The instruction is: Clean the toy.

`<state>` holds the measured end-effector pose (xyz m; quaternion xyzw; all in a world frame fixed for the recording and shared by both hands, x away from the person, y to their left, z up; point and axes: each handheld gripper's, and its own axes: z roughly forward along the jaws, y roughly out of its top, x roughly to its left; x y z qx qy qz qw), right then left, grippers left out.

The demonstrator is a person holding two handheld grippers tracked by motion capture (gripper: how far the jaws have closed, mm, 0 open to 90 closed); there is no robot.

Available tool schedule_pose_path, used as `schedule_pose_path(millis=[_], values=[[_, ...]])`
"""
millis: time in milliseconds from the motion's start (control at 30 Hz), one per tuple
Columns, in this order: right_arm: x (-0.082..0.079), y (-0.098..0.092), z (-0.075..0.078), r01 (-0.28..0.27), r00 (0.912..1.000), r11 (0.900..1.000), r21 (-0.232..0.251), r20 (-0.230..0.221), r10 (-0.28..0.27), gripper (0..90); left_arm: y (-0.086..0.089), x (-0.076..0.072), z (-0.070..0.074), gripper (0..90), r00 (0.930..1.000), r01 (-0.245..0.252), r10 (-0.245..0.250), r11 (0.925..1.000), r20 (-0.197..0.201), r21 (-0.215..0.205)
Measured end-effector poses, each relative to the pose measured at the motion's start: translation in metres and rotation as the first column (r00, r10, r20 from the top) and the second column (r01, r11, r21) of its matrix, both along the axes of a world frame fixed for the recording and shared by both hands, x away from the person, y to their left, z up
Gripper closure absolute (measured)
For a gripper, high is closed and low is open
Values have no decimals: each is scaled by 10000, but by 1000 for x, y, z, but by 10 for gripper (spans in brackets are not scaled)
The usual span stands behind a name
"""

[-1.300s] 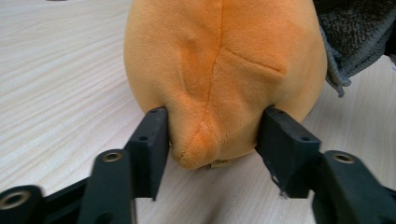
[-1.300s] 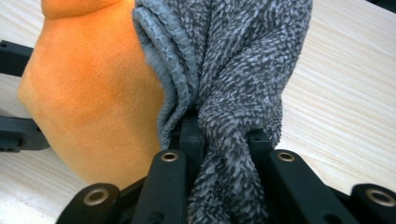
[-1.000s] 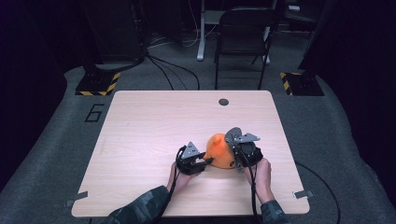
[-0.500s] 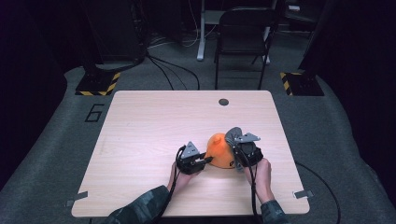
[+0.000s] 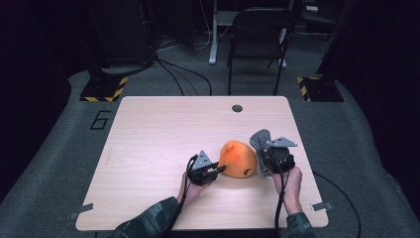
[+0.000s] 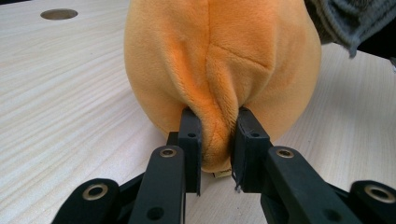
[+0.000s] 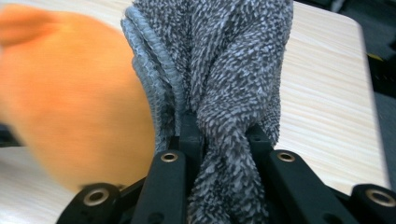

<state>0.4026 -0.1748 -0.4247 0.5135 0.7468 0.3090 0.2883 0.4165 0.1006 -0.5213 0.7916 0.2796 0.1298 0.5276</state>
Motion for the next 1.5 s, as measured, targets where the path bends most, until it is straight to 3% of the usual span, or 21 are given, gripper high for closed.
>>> schedule_pose_path(millis=[33, 167, 333, 500, 700, 867, 1000, 1067, 1233, 1267, 1367, 1500], values=[[0, -7, 0, 292, 9996, 9996, 41, 42, -293, 753, 0, 0, 0, 758, 10000, 11, -11, 10000, -7, -1], [6, -33, -14, 920, 9942, 9954, 281, -582, -903, 752, 0, 0, 0, 758, 10000, -14, 14, 10000, 43, -7], [14, -42, -34, 1305, 9829, 9911, 258, -1345, -1259, 752, 0, 0, -1, 761, 10000, 34, -33, 10000, 75, -90], [17, -38, -39, 1220, 9808, 9925, 112, -1546, -1188, 751, 1, -1, 0, 764, 9998, 61, -59, 9999, 184, -138], [18, -41, -43, 1278, 9789, 9918, 62, -1614, -1252, 749, 0, -3, 0, 778, 9982, 111, -92, 9994, 597, -316], [19, -43, -44, 1331, 9772, 9911, 100, -1685, -1295, 748, -1, -7, 4, 792, 9927, 242, -174, 9982, 1197, -552], [19, -44, -43, 1337, 9777, 9910, 115, -1652, -1299, 748, -3, -9, 19, 801, 9845, 369, -255, 9973, 1735, -630], [18, -45, -43, 1408, 9765, 9900, 125, -1665, -1368, 748, -1, -10, 30, 802, 9769, 452, -333, 9976, 2110, -521], [18, -47, -43, 1405, 9764, 9900, 119, -1671, -1365, 748, 5, -12, 61, 801, 9666, 622, -489, 9971, 2517, -450], [18, -46, -43, 1409, 9763, 9900, 119, -1675, -1369, 749, 6, -12, 68, 800, 9615, 648, -569, 9977, 2687, -207], [18, -46, -43, 1399, 9766, 9901, 125, -1665, -1358, 748, 10, -11, 85, 798, 9588, 660, -604, 9978, 2777, -108], [18, -45, -42, 1472, 9748, 9889, 173, -1717, -1421, 748, 13, -11, 101, 796, 9554, 710, -844, 9958, 2831, 571]])
